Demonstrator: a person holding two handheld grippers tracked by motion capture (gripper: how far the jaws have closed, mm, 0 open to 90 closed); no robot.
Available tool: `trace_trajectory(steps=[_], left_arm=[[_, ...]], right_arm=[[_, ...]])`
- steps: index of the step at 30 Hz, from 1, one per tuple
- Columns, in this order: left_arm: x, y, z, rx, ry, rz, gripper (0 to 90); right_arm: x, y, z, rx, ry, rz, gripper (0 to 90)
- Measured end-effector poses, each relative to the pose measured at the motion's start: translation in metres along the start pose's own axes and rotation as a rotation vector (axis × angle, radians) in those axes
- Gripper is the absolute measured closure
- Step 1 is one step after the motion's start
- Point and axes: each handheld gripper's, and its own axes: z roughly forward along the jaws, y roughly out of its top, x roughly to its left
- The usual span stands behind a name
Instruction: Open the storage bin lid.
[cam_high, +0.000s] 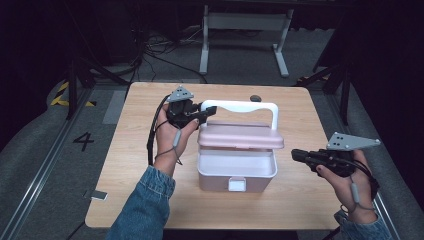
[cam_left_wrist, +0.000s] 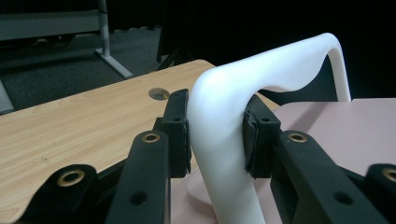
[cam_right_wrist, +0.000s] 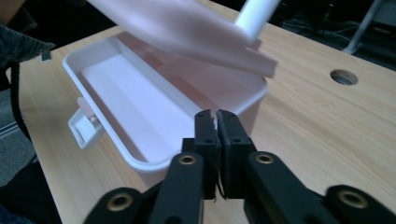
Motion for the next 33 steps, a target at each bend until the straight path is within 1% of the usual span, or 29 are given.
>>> trace_trajectory(steps=[1, 4, 7, 10, 15, 17, 20, 22, 23, 24, 25, 26, 27, 28, 29, 30, 31, 33], left_arm=[[0.0, 0.0, 0.0, -0.003, 0.001, -0.006, 68.0], [0.001, 0.0, 0.001, -0.005, -0.001, -0.014, 68.0], [0.001, 0.0, 0.001, -0.003, 0.0, -0.014, 68.0], [0.001, 0.001, 0.0, 0.007, -0.003, -0.012, 68.0], [0.001, 0.0, 0.001, 0.003, -0.009, 0.0, 67.3], [0.001, 0.0, 0.0, 0.002, -0.012, 0.0, 67.1], [0.001, -0.001, -0.001, 0.005, -0.018, -0.013, 63.6], [0.001, -0.001, 0.0, 0.008, -0.006, -0.01, 56.1], [0.001, -0.001, 0.0, 0.008, -0.006, -0.01, 50.5], [0.001, -0.001, -0.001, 0.011, 0.006, -0.002, 44.4], [0.001, -0.002, -0.002, 0.012, 0.027, 0.01, 44.4], [0.0, -0.002, -0.005, 0.005, 0.052, 0.03, 40.0], [0.0, -0.003, -0.008, -0.004, 0.073, 0.048, 38.4], [0.0, -0.002, -0.013, -0.008, 0.1, 0.079, 36.9], [0.0, -0.003, -0.016, -0.012, 0.109, 0.083, 34.5], [0.002, -0.003, -0.026, -0.013, 0.11, 0.087, 34.4], [0.003, -0.003, -0.03, -0.016, 0.112, 0.094, 34.4], [0.003, -0.004, -0.038, -0.005, 0.109, 0.097, 34.3]], right_arm=[[0.002, 0.002, 0.002, -0.023, 0.007, -0.003, 90.0], [0.008, 0.008, 0.007, -0.067, 0.026, -0.012, 90.0], [0.011, 0.011, 0.017, -0.08, 0.044, -0.016, 90.0], [0.012, 0.012, 0.025, -0.093, 0.045, -0.012, 90.0], [0.01, 0.012, 0.029, -0.124, 0.031, -0.001, 90.0], [0.01, 0.012, 0.03, -0.13, 0.027, -0.004, 90.0], [0.01, 0.012, 0.03, -0.13, 0.027, -0.002, 90.0], [0.01, 0.012, 0.03, -0.131, 0.029, -0.001, 90.0], [0.01, 0.012, 0.03, -0.13, 0.028, -0.002, 90.0], [0.01, 0.012, 0.03, -0.132, 0.03, -0.002, 90.0], [0.01, 0.012, 0.03, -0.132, 0.03, -0.002, 90.0], [0.01, 0.012, 0.029, -0.133, 0.028, -0.004, 90.0], [0.01, 0.012, 0.029, -0.135, 0.027, -0.006, 90.0], [0.01, 0.012, 0.028, -0.138, 0.029, -0.005, 90.0], [0.01, 0.012, 0.027, -0.141, 0.029, -0.008, 90.0], [0.01, 0.012, 0.027, -0.141, 0.028, -0.007, 90.0], [0.01, 0.012, 0.027, -0.14, 0.029, -0.008, 90.0], [0.011, 0.012, 0.027, -0.138, 0.025, -0.008, 90.0]])
